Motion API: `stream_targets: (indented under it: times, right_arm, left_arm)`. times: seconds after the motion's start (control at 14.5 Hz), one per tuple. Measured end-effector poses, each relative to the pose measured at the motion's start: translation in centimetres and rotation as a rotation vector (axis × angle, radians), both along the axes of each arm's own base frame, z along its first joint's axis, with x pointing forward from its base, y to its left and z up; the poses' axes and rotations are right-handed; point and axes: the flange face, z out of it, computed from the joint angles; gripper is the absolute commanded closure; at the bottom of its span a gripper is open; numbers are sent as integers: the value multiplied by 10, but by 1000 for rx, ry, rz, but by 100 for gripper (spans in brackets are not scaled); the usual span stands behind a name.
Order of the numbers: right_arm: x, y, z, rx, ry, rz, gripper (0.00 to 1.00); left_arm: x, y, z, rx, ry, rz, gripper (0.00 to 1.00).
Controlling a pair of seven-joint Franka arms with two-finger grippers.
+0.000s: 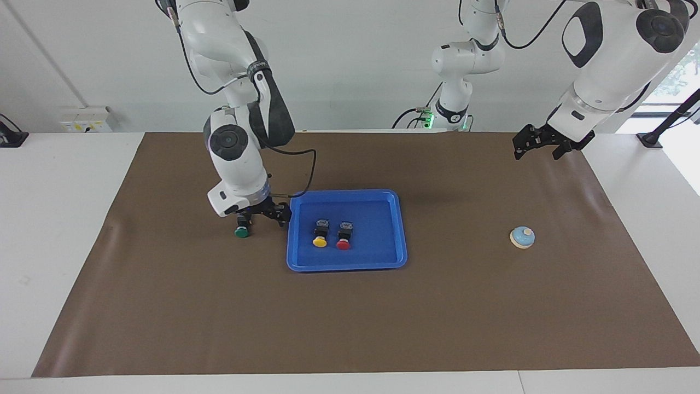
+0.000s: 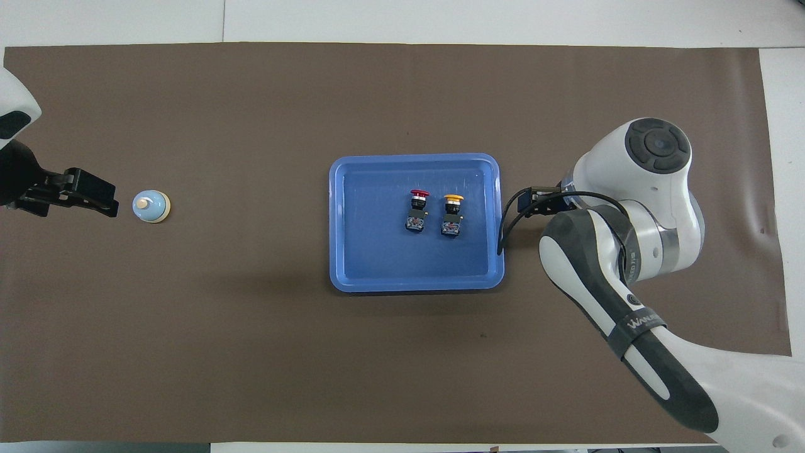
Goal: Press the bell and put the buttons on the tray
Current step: 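Move the right gripper to the green button and grasp it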
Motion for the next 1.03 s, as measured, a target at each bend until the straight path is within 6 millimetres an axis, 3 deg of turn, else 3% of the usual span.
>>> stream_targets:
  times: [0.28, 0.83, 0.96, 1.03]
  right_arm:
    - [-19, -35, -21, 9, -4, 127, 0]
    - [-43, -43, -43, 10, -21, 131, 0]
    - [-44, -47, -44, 9, -21, 101, 15]
    - [-44, -47, -44, 8, -21, 88, 32]
  left_arm:
    - [0, 0, 0, 0, 0, 0, 0]
    - [0, 0, 0, 0, 0, 0, 0]
    - [0, 0, 0, 0, 0, 0, 0]
    - [0, 0, 0, 0, 0, 0, 0]
